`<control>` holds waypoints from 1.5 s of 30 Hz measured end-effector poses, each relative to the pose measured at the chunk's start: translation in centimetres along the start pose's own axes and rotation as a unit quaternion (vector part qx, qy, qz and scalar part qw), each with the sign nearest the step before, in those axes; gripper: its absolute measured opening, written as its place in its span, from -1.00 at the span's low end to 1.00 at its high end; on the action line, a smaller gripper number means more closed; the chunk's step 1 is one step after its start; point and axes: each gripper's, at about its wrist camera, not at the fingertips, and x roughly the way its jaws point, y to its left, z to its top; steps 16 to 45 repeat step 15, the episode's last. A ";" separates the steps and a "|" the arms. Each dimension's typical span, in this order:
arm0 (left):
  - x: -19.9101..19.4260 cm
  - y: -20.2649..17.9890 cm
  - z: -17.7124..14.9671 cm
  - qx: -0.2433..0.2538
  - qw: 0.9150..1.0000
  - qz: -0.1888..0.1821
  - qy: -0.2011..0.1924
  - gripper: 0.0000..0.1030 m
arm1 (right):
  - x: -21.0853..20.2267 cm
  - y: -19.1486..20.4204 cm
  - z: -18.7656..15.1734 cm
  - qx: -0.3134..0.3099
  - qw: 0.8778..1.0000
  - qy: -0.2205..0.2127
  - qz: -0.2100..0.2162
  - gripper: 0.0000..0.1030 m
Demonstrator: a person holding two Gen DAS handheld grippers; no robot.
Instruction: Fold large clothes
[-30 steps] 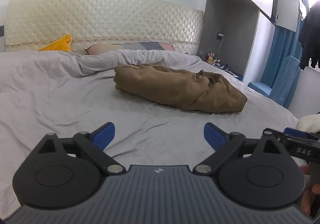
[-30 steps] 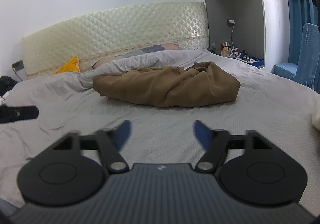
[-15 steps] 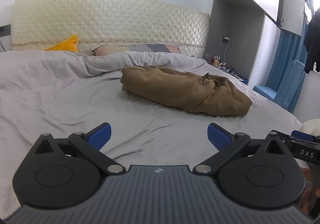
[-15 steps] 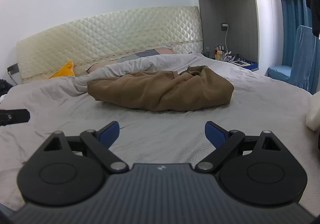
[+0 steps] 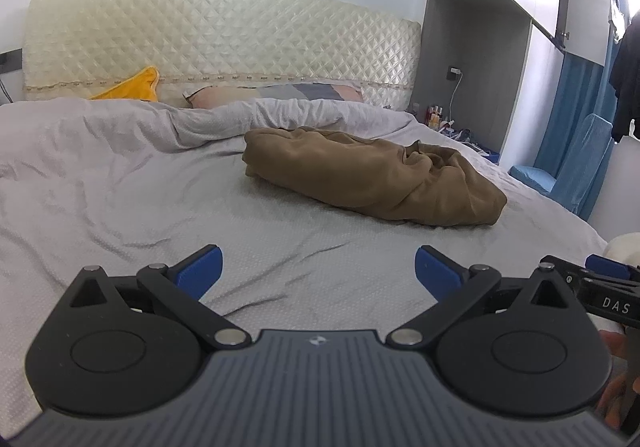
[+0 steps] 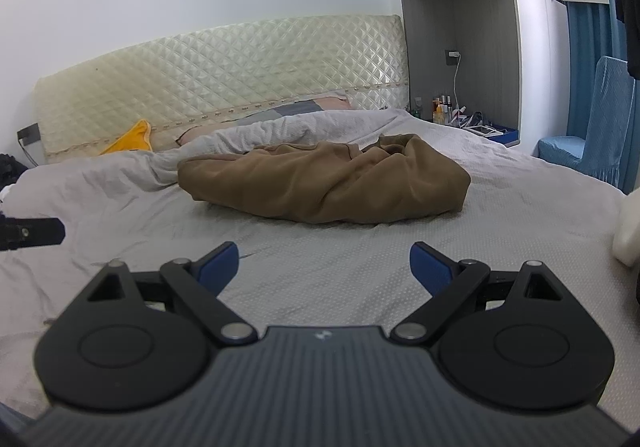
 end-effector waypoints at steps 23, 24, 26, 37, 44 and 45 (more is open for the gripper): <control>-0.2 -0.1 0.0 -0.006 1.000 -0.004 -0.001 1.00 | -0.1 -0.1 0.1 -0.003 1.000 -0.001 -0.005 0.83; -0.2 -0.1 0.0 -0.006 1.000 -0.004 -0.001 1.00 | -0.1 -0.1 0.1 -0.003 1.000 -0.001 -0.005 0.83; -0.2 -0.1 0.0 -0.006 1.000 -0.004 -0.001 1.00 | -0.1 -0.1 0.1 -0.003 1.000 -0.001 -0.005 0.83; -0.2 -0.1 0.0 -0.006 1.000 -0.004 -0.001 1.00 | -0.1 -0.1 0.1 -0.003 1.000 -0.001 -0.005 0.83; -0.2 -0.1 0.0 -0.006 1.000 -0.004 -0.001 1.00 | -0.1 -0.1 0.1 -0.003 1.000 -0.001 -0.005 0.83; -0.2 -0.1 0.0 -0.006 1.000 -0.004 -0.001 1.00 | -0.1 -0.1 0.1 -0.003 1.000 -0.001 -0.005 0.83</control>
